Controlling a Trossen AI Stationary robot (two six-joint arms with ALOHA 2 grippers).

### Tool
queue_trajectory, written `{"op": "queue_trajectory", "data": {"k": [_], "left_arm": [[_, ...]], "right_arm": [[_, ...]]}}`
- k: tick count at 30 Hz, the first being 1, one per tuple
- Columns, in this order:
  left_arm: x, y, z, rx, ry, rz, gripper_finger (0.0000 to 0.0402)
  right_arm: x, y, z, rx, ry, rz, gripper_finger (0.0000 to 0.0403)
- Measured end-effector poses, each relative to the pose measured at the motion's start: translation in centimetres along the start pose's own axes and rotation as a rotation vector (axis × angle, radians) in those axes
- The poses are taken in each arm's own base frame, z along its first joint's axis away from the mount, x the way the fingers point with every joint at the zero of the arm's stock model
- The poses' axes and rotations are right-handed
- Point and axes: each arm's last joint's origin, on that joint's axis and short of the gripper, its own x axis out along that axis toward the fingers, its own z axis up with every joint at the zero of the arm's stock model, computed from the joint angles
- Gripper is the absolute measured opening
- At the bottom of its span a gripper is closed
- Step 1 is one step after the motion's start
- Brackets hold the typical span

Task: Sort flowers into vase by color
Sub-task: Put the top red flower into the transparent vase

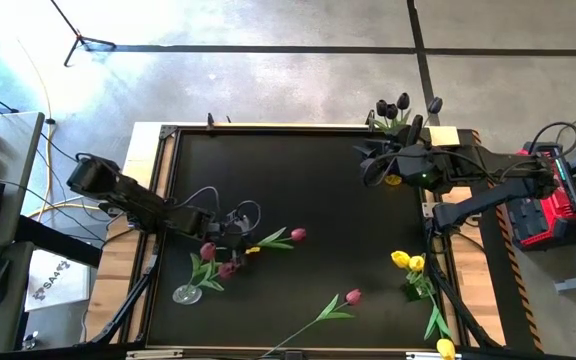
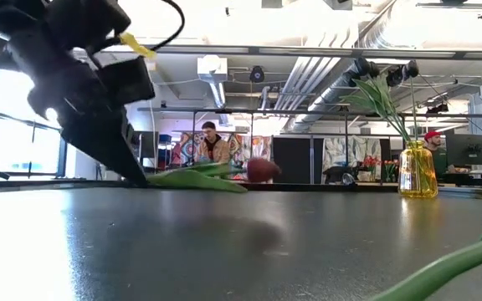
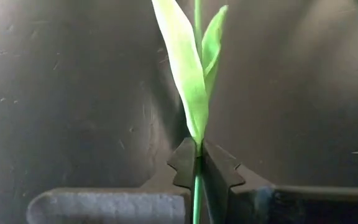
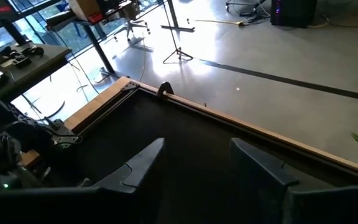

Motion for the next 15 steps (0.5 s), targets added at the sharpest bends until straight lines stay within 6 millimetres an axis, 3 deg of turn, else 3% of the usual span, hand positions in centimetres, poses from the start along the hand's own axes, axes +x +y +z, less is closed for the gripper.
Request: {"op": "queue_trajectory", "data": {"k": [7,15], "left_arm": [[-3.3,0.6,2.4,-0.085,-0.202,0.069,0.0001],[-10.1,2.1,4.4,-0.097,-0.482,0.226,0.0001]], "right_arm": [[0.0,0.1,0.0,-0.001,0.008,0.017,0.0167],[-0.1,-0.1,-0.4,-0.044,0.06,0.037,0.0167]]}}
